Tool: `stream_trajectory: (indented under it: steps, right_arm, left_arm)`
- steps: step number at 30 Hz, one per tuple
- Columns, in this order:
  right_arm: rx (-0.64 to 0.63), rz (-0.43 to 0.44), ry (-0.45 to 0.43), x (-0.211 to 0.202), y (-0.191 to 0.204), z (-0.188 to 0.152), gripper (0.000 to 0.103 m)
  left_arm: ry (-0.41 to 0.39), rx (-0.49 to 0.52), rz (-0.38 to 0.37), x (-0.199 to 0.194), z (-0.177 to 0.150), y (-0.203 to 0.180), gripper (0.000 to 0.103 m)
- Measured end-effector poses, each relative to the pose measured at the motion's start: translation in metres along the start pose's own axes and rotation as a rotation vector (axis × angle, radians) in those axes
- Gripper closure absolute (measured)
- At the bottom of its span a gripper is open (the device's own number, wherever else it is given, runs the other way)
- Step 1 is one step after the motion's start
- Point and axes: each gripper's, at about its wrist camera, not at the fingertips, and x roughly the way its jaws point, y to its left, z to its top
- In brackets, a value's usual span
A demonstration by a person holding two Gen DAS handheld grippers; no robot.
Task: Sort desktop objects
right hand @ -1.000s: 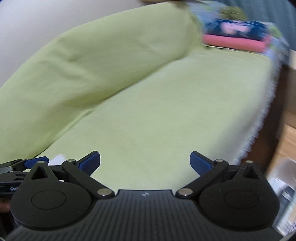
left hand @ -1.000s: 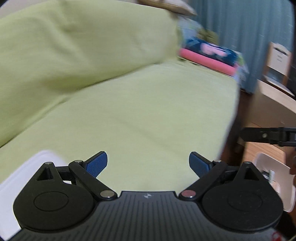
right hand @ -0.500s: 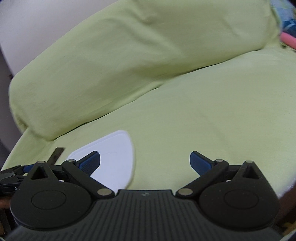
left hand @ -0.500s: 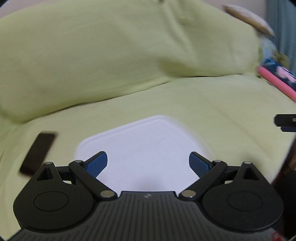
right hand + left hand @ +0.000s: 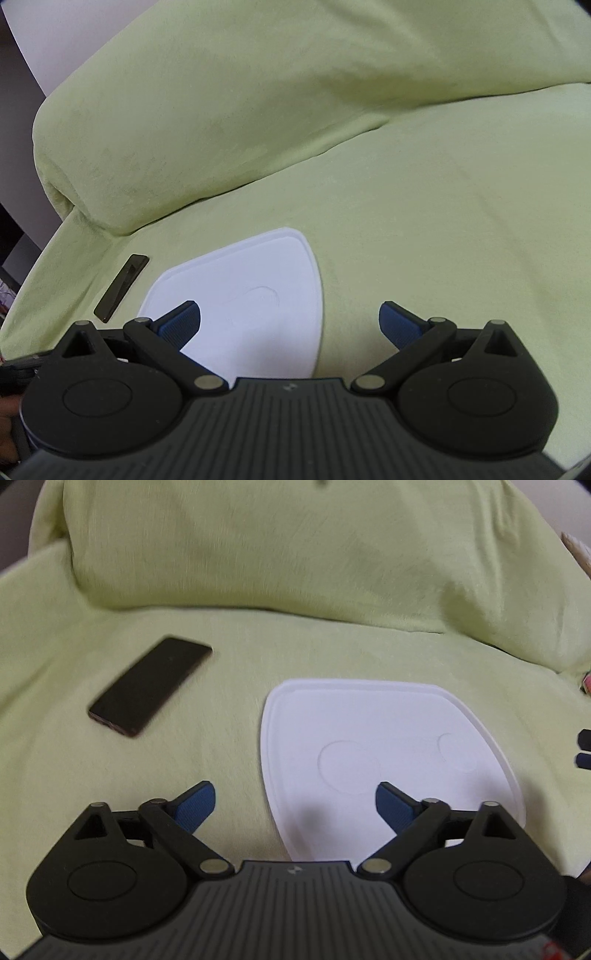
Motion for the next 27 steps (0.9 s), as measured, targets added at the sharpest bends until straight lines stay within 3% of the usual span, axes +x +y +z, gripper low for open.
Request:
stream_trajectory:
  steps: [8, 10, 27]
  right_arm:
    - [0.033, 0.007, 0.053, 0.042, -0.012, 0.010, 0.042]
    - [0.057, 0.011, 0.065, 0.052, -0.017, 0.013, 0.057]
    - [0.193, 0.075, 0.189, 0.103, -0.048, 0.016, 0.082]
  left_arm:
    - [0.053, 0.007, -0.062, 0.017, -0.005, 0.007, 0.033]
    - [0.068, -0.004, -0.079, 0.021, -0.006, 0.009, 0.037]
    - [0.112, -0.016, -0.082, 0.034, -0.003, 0.011, 0.039]
